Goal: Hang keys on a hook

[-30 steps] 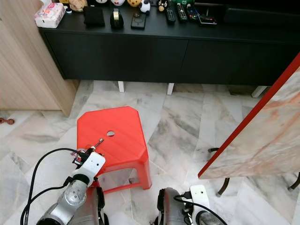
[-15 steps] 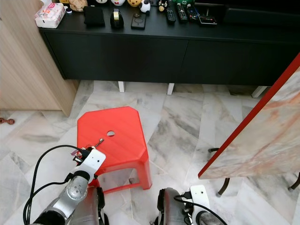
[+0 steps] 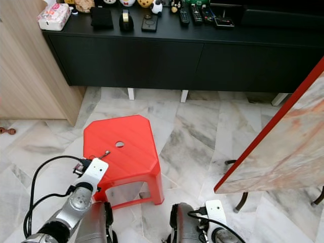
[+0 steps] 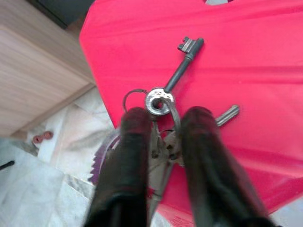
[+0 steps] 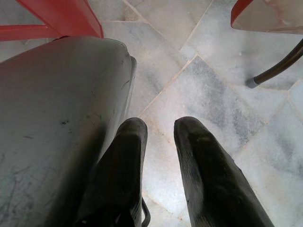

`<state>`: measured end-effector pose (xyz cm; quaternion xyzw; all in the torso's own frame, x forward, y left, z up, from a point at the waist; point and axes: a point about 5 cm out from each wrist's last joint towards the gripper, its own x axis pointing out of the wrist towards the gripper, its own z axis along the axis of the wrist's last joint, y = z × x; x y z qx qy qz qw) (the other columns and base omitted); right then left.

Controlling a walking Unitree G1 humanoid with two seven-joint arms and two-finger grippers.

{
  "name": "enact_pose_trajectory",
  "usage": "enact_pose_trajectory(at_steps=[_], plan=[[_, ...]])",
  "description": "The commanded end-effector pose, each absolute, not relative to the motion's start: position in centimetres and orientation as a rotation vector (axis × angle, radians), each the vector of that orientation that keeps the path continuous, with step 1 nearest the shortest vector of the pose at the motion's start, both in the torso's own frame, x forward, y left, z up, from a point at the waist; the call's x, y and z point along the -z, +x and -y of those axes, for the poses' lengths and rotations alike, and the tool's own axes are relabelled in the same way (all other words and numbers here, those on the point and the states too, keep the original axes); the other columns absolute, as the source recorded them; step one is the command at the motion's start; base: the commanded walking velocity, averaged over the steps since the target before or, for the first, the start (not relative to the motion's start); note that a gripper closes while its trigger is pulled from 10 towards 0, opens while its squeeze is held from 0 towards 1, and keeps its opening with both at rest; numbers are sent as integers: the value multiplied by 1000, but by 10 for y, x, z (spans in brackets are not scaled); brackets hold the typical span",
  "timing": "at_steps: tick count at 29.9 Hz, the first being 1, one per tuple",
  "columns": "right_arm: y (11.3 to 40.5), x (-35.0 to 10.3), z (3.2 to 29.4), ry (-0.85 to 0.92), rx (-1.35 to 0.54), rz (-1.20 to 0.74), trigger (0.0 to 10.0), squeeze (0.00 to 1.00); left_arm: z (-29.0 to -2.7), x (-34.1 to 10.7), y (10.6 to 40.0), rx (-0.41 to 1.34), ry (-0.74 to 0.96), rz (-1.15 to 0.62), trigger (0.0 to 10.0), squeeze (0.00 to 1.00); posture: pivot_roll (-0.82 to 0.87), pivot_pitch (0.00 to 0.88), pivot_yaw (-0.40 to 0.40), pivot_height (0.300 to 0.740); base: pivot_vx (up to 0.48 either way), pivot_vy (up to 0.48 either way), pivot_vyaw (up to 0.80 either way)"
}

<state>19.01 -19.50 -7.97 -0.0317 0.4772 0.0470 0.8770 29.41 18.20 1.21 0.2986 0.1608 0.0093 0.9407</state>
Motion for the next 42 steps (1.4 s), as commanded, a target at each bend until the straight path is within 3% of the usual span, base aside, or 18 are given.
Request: enact_pose_trajectory(at_steps=[1, 25, 42], plan=[[171, 89, 195, -61, -102, -1076, 10000, 0, -183, -4, 289, -15, 590, -371, 0, 0, -21, 168, -91, 602, 0, 0, 0], [171, 89, 194, -59, -101, -1074, 10000, 0, -176, -10, 292, 23, 542, -310, 0, 0, -17, 168, -89, 602, 0, 0, 0], [174, 88, 193, -55, -90, -1057, 10000, 0, -166, -61, 299, 61, 304, 58, 0, 0, -10, 154, -85, 602, 0, 0, 0]])
